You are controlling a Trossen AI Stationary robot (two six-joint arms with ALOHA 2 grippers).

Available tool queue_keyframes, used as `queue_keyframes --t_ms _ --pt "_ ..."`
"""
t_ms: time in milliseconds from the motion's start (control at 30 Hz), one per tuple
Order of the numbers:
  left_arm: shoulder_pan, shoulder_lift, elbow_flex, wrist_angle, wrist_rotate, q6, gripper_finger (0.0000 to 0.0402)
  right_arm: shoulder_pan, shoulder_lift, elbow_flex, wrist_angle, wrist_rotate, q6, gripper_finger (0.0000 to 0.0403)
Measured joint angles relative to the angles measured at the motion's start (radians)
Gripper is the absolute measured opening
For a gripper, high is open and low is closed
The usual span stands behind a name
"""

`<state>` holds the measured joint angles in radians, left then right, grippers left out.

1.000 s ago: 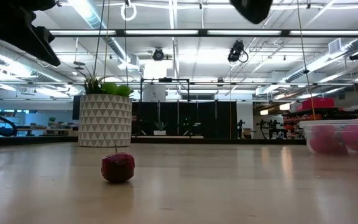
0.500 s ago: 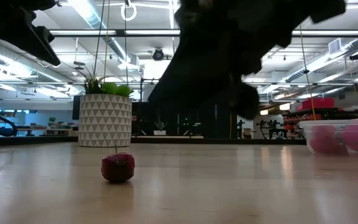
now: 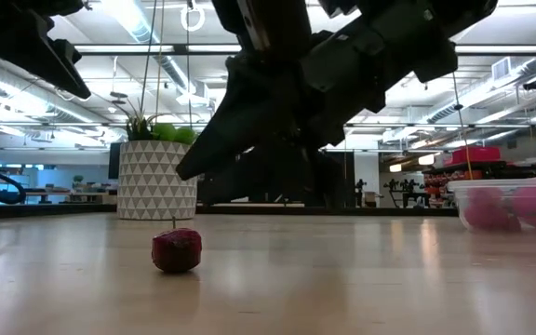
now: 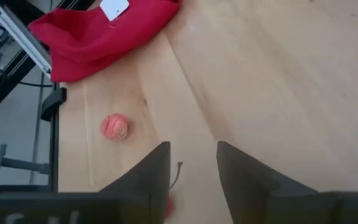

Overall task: Pick and placing Produce into tupperware
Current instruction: Put the red cherry into the transparent bin

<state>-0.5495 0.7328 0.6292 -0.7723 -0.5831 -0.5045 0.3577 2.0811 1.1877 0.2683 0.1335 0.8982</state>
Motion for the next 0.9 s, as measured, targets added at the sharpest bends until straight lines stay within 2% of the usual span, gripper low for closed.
queue_keyframes --t_ms 200,500,700,900 --pt "0.000 0.000 0.000 -0.001 0.000 0.000 0.0143 0.010 0.000 0.000 0.008 0.008 0.000 0.0161" --pt "0.000 0.000 0.000 -0.001 0.000 0.003 0.0138 0.029 0.002 0.000 0.053 0.055 0.038 0.0161" --pt "0.000 0.000 0.000 -0.001 0.000 0.003 0.0147 0.031 0.050 0.003 0.065 0.076 0.079 0.0160" --pt "0.000 0.000 0.000 -0.001 0.000 0.000 0.0153 0.031 0.117 0.079 0.068 0.068 0.046 0.0160"
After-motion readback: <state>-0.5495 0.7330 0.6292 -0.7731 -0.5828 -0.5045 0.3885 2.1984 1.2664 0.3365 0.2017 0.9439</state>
